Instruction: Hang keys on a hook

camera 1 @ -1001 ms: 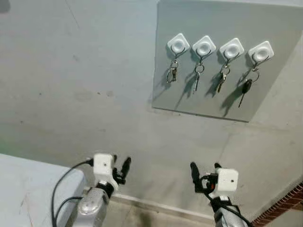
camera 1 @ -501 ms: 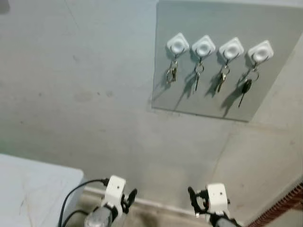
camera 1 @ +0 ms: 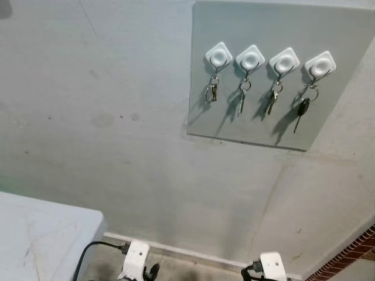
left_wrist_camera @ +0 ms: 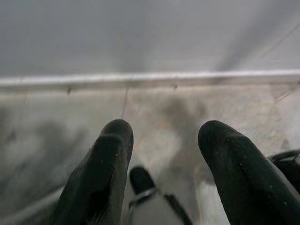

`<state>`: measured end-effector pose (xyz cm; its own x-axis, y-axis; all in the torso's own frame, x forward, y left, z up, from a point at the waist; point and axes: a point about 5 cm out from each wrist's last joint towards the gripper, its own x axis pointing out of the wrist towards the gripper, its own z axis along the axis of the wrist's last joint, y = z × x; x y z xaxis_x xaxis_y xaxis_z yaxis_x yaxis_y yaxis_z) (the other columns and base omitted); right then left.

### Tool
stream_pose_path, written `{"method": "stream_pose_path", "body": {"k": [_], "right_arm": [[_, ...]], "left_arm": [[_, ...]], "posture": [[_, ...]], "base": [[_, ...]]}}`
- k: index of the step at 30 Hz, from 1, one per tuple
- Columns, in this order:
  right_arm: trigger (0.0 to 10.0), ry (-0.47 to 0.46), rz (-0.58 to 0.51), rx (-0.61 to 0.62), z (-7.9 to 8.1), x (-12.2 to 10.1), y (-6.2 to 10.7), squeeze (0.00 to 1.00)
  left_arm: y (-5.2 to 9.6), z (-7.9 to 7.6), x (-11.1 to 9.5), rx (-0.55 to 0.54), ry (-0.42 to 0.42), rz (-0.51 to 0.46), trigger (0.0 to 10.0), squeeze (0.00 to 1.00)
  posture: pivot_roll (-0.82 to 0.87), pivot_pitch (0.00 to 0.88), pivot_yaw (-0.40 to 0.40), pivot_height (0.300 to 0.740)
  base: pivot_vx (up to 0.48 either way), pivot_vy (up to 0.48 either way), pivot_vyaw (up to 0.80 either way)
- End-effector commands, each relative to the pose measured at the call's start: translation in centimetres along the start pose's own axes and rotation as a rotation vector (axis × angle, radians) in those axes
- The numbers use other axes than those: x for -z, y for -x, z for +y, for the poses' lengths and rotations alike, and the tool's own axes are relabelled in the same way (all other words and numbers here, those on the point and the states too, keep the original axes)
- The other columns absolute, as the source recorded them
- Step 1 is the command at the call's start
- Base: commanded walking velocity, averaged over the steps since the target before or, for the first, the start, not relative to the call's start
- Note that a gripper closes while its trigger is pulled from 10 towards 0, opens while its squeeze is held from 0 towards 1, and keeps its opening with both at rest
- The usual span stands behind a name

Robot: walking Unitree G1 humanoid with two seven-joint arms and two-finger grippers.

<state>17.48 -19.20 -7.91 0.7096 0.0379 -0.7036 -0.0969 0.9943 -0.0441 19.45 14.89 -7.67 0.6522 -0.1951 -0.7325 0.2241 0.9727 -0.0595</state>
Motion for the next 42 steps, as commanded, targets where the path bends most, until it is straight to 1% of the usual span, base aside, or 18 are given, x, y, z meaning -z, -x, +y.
{"method": "stream_pose_path", "body": {"k": [1, 2, 3, 4, 7, 9, 13, 17, 29, 42], "right_arm": [[10.0, -0.059, 0.033, -0.012, 0.3, 0.7, 0.1, 0.0], [10.0, -0.088, 0.056, -0.013, 0.5, 1.3, 0.3, 0.0], [10.0, -0.088, 0.056, -0.013, 0.5, 1.3, 0.3, 0.0], [10.0, -0.093, 0.084, -0.022, 0.9, 1.9, 0.5, 0.0], [10.0, -0.086, 0.106, -0.041, 1.4, 2.4, 0.6, 0.0], [10.0, -0.103, 0.113, -0.053, 1.7, 2.7, 0.7, 0.0], [10.0, -0.131, 0.105, -0.018, 1.1, 2.4, 0.6, 0.0], [10.0, -0.146, 0.112, -0.011, 1.0, 2.5, 0.6, 0.0], [10.0, -0.124, 0.129, -0.02, 1.0, 2.7, 0.7, 0.0], [10.0, -0.119, 0.134, -0.02, 1.1, 2.8, 0.7, 0.0]], "left_arm": [[0.5, 1.0, 1.3, -0.051, 0.041, 0.057, 10.0, 0.0], [0.6, 1.1, 1.7, -0.062, 0.061, 0.071, 10.0, 0.0], [0.6, 1.1, 1.7, -0.062, 0.061, 0.071, 10.0, 0.0], [0.7, 1.2, 1.9, -0.069, 0.063, 0.081, 10.0, 0.0], [0.7, 1.2, 2.0, -0.072, 0.061, 0.087, 10.0, 0.0], [0.6, 1.2, 2.0, -0.075, 0.056, 0.085, 10.0, 0.0], [0.5, 1.0, 1.7, -0.073, 0.047, 0.078, 10.0, 0.0], [0.4, 0.9, 1.5, -0.068, 0.041, 0.075, 10.0, 0.0], [0.4, 0.6, 1.7, -0.066, 0.042, 0.088, 10.0, 0.0], [0.4, 0.6, 1.7, -0.069, 0.043, 0.088, 10.0, 0.0]], "posture": [[-0.01, 0.0, 0.013, 0.74], [-0.01, 0.0, 0.014, 0.74], [-0.01, 0.0, 0.014, 0.74], [-0.01, 0.0, 0.014, 0.74], [-0.01, 0.0, 0.014, 0.74], [0.0, 0.0, 0.014, 0.74], [-0.01, 0.0, 0.015, 0.74], [-0.01, 0.0, 0.014, 0.74], [-0.01, 0.0, 0.007, 0.74], [-0.01, 0.0, 0.003, 0.74]], "base": [[0.0, 0.0, 0.0], [0.0, 0.0, 0.0], [0.0, 0.0, 0.0], [0.0, 0.0, 0.0], [0.0, 0.0, 0.0], [0.0, 0.0, 0.0], [0.0, 0.0, 0.0], [0.0, 0.0, 0.0], [0.0, 0.0, 0.0], [0.0, 0.0, 0.0]]}}
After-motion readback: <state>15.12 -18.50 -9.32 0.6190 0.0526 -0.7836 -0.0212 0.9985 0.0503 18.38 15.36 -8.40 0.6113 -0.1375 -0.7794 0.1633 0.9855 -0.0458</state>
